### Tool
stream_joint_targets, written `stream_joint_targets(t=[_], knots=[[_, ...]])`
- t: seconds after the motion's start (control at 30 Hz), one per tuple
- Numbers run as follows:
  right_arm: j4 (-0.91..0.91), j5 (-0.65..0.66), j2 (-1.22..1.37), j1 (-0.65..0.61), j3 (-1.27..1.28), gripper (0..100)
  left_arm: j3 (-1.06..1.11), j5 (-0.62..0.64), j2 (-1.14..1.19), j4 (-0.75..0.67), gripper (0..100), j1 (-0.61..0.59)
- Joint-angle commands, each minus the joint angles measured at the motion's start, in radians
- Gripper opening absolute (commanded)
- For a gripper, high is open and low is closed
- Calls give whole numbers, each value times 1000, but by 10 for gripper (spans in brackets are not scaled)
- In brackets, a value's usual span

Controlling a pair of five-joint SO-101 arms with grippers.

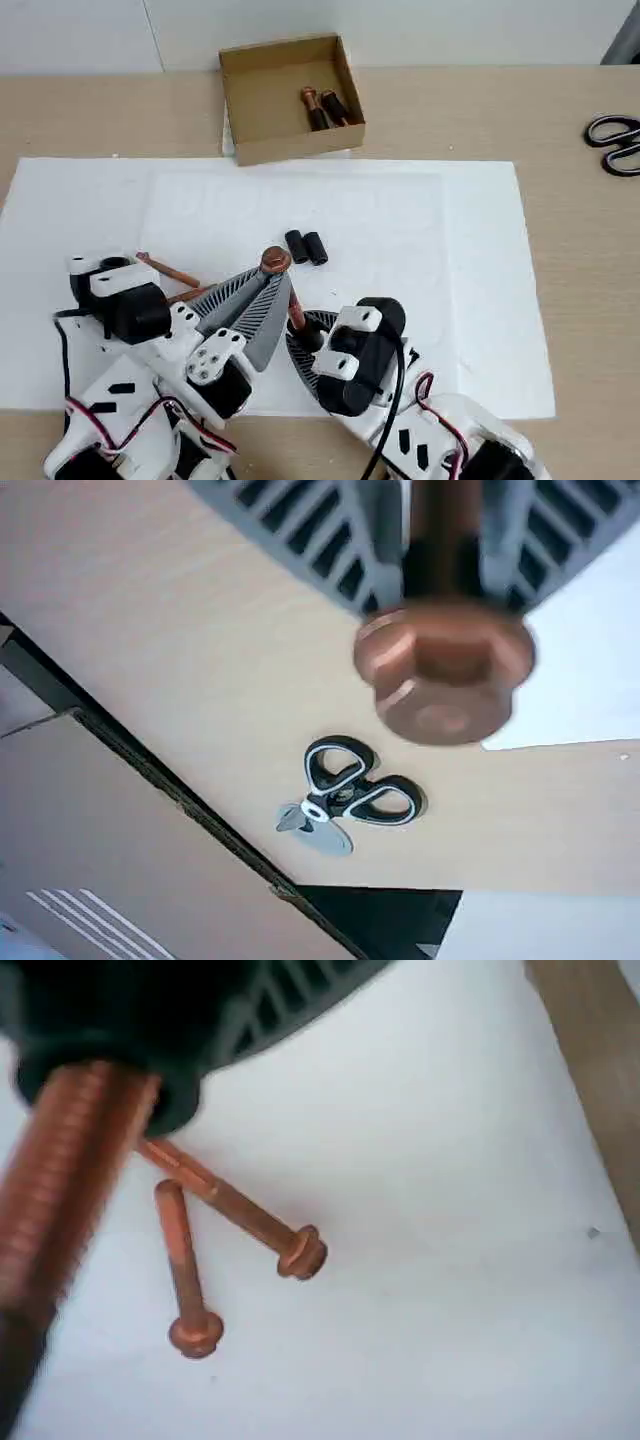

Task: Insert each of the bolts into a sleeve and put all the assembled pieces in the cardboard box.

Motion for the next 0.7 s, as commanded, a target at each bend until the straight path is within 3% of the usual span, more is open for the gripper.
stream_joint_targets(t=[0.0,0.2,0.67], knots=[[-36,15,-7,-8,-64,4,-4,8,9,-15,6,-2],[-36,15,-7,68,-69,4,-4,6,9,-14,6,-2],[-38,15,-7,73,-69,4,16,5,9,64,6,75]])
